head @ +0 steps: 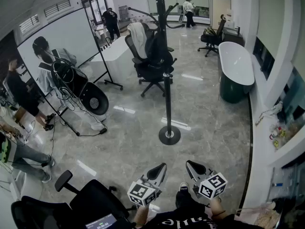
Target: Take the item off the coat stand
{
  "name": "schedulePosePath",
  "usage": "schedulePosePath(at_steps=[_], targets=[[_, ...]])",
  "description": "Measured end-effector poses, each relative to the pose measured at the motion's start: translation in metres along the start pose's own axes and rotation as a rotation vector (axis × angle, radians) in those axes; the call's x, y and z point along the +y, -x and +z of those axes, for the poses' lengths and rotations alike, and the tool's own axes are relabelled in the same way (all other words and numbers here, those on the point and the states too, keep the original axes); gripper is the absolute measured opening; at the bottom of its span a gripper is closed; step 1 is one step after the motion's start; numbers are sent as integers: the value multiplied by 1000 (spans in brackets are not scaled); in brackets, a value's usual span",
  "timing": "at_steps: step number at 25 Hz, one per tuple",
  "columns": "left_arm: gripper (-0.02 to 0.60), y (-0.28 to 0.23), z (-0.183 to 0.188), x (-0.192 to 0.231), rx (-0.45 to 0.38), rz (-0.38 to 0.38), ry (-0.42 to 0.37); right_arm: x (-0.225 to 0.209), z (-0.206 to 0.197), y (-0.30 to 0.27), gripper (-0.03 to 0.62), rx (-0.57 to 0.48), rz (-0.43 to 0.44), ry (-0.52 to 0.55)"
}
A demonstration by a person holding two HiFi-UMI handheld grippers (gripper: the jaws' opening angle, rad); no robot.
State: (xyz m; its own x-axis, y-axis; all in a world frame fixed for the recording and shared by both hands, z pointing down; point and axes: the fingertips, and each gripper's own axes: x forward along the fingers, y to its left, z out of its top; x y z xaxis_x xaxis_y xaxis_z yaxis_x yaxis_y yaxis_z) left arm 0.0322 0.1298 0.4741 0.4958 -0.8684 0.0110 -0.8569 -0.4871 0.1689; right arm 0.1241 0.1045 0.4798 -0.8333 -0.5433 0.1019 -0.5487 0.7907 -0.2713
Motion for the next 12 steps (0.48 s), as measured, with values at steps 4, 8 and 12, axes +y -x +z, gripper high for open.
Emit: schedulePosePath(at_steps=[4, 8, 12], targets=[[6, -66, 16, 23, -34, 40, 15, -60, 36, -26, 18, 6, 26, 42], [6, -125, 26, 47, -25, 71, -15, -110, 72, -63, 18, -10, 65, 49], [6, -160, 28, 62, -18, 117, -16, -138, 98, -98, 18, -21, 139, 75]])
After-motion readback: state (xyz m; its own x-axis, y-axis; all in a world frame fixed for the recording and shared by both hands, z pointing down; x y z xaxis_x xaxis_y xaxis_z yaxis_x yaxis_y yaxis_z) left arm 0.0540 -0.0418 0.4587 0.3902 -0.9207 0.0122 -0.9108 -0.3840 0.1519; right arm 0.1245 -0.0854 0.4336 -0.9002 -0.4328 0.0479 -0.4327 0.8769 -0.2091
